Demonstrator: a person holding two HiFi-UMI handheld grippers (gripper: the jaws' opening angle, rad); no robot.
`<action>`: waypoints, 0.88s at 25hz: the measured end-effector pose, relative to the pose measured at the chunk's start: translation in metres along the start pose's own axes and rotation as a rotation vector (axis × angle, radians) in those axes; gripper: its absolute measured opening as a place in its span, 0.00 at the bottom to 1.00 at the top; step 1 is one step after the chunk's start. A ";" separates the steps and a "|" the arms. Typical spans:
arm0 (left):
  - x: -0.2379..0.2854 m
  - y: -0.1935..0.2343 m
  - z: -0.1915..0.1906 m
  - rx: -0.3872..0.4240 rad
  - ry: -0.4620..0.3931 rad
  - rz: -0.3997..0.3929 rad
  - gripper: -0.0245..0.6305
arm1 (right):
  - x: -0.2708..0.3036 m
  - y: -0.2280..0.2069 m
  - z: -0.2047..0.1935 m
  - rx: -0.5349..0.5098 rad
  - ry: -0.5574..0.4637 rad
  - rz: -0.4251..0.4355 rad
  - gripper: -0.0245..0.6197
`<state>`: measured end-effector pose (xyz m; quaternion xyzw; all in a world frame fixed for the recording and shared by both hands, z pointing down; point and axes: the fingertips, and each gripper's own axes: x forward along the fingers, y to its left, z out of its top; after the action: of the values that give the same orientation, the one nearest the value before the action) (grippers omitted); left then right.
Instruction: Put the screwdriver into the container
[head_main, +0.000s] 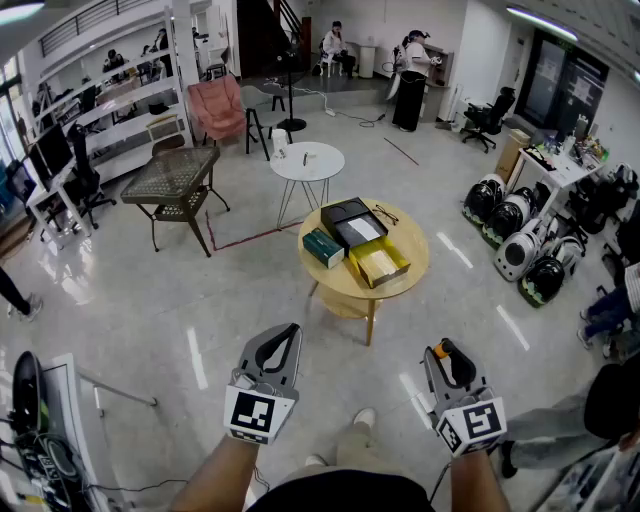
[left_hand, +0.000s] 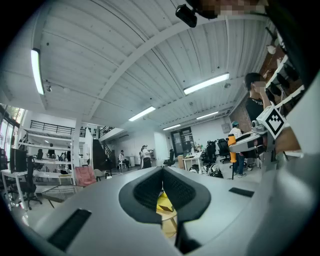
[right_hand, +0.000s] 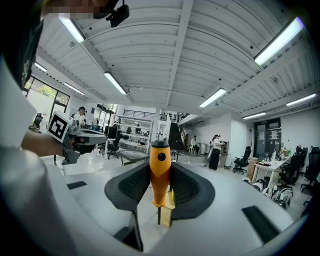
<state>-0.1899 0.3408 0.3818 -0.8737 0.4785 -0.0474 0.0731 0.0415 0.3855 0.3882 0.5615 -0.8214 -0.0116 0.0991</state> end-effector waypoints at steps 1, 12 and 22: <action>0.003 -0.002 0.000 0.001 -0.003 -0.009 0.07 | 0.002 -0.001 -0.003 -0.003 0.005 0.006 0.25; 0.041 0.006 -0.005 0.017 0.019 -0.025 0.06 | 0.030 -0.023 -0.016 0.041 0.003 0.031 0.25; 0.096 0.020 -0.025 -0.021 0.040 -0.003 0.06 | 0.076 -0.053 -0.011 0.029 0.031 0.064 0.25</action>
<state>-0.1586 0.2477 0.4038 -0.8742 0.4789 -0.0596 0.0541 0.0657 0.2969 0.4035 0.5365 -0.8373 0.0120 0.1041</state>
